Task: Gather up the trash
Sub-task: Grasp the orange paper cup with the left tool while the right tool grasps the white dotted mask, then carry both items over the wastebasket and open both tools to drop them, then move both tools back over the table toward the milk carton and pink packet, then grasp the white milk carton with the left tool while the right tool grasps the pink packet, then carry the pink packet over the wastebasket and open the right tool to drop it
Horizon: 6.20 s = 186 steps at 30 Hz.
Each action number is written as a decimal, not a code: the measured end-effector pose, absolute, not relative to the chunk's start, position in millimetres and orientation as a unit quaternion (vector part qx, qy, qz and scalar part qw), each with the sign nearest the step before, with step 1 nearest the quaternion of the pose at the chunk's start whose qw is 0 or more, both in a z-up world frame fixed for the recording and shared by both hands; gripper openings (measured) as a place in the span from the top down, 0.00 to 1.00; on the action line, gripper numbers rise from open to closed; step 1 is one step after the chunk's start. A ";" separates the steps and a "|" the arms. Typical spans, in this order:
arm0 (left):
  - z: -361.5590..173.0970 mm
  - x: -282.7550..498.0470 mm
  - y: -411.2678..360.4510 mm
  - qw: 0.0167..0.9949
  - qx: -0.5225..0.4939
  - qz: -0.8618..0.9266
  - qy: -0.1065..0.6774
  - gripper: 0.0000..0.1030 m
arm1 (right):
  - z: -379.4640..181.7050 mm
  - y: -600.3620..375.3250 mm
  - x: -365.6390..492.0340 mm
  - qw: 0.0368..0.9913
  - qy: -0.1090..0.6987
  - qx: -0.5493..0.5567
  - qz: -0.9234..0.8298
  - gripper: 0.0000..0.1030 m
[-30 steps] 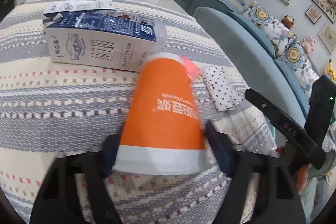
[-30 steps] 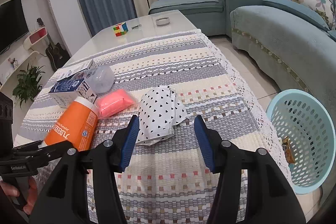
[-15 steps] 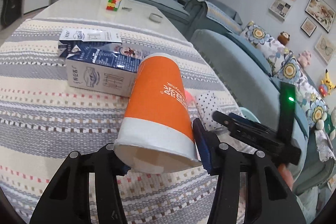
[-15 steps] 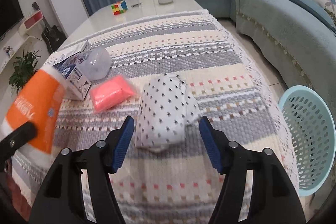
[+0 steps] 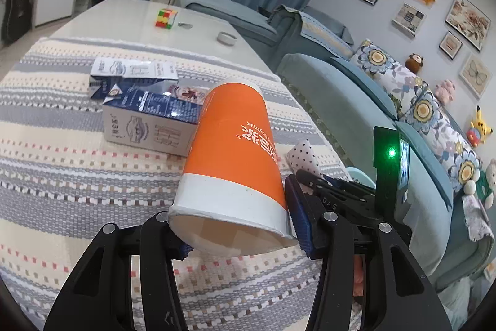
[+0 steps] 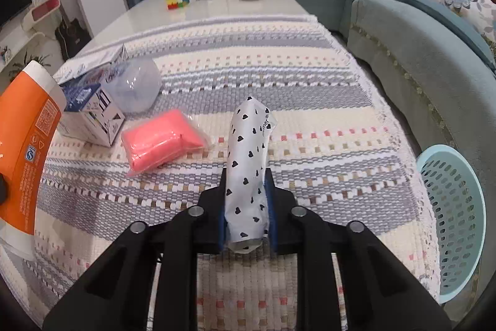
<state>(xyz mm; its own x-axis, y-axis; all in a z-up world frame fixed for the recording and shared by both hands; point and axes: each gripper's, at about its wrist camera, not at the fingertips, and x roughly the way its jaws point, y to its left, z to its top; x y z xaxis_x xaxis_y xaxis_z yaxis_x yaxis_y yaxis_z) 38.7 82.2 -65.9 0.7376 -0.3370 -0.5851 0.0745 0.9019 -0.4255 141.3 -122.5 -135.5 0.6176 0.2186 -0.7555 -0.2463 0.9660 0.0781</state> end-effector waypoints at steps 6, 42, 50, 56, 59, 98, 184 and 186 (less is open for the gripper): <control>-47.5 27.4 68.4 0.923 -0.162 -0.128 0.325 0.53 | -118.0 -141.7 129.0 0.913 0.390 0.005 0.119 0.85; -82.9 131.4 -244.9 0.851 -0.081 -0.305 0.421 0.52 | -151.9 -447.4 91.3 0.876 0.458 0.134 -0.066 0.82; -92.5 133.5 -228.3 0.852 -0.095 -0.307 0.414 0.40 | -165.1 -450.8 97.0 0.871 0.465 0.139 -0.080 0.58; -80.2 128.6 -198.0 0.861 -0.099 -0.298 0.401 0.40 | -153.6 -442.1 96.5 0.874 0.459 0.135 -0.082 0.58; -70.0 126.0 -177.7 0.866 -0.112 -0.292 0.391 0.40 | -138.3 -428.0 96.2 0.880 0.452 0.127 -0.076 0.58; -79.0 144.1 155.9 0.899 -0.151 -0.106 0.397 0.39 | -76.2 -80.1 154.0 0.911 0.402 0.011 0.094 0.50; -3.7 93.6 -23.7 0.896 -0.088 -0.218 0.376 0.40 | -20.5 -263.3 117.5 0.939 0.337 0.067 -0.002 0.65; 0.7 94.4 -50.8 0.896 -0.082 -0.230 0.371 0.40 | -24.9 -298.0 110.9 0.938 0.339 0.068 -0.035 0.65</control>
<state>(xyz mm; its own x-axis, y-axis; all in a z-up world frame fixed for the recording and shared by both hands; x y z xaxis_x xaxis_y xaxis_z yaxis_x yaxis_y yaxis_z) 94.4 -50.8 0.7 0.6184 -0.4724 -0.6281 0.3510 0.8811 -0.3170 110.9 -298.0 -24.9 0.7682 -0.0202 -0.6399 0.1127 0.9882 0.1041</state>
